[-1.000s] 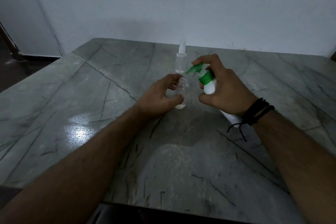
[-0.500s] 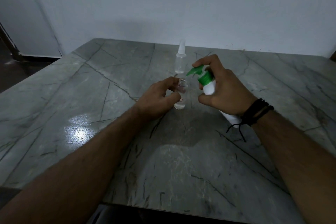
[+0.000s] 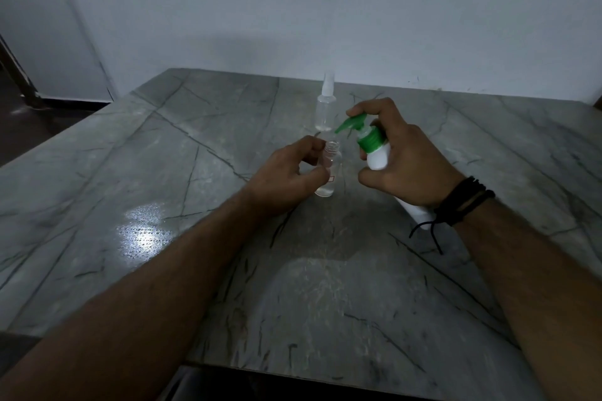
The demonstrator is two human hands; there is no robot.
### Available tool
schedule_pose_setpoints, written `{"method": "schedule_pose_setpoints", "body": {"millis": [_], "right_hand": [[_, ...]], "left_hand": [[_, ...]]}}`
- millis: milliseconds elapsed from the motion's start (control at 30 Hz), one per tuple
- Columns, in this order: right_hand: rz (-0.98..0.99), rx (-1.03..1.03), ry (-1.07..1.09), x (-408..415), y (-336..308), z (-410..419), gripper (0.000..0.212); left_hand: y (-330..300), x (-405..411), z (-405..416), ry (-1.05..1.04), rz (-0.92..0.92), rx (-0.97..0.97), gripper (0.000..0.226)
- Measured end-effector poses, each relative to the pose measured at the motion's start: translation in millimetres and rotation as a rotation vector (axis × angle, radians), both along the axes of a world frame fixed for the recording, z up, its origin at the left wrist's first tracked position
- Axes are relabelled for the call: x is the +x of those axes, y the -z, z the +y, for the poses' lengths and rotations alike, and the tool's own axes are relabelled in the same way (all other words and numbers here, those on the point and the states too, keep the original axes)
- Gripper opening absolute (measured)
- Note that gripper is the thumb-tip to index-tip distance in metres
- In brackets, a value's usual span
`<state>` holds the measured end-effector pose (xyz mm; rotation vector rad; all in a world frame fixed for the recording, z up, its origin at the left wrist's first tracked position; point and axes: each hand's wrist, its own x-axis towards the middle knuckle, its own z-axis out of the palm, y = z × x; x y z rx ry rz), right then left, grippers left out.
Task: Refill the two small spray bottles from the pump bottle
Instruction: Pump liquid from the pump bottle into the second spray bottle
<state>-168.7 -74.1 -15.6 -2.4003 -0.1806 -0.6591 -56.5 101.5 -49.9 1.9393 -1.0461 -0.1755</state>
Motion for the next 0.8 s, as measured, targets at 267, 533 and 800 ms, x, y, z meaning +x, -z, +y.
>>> {"method": "schedule_pose_setpoints", "body": {"millis": [267, 533, 800], "right_hand": [[-0.006, 0.006, -0.014, 0.4, 0.3, -0.5, 0.071], [-0.009, 0.012, -0.010, 0.3, -0.3, -0.3, 0.068], [-0.010, -0.006, -0.003, 0.8, 0.1, -0.3, 0.070]], "left_hand": [[0.7, 1.2, -0.2, 0.009, -0.005, -0.007, 0.034], [4.1, 4.2, -1.7, -0.010, -0.057, -0.004, 0.032], [5.5, 4.5, -2.0, -0.029, -0.078, -0.034, 0.033]]}}
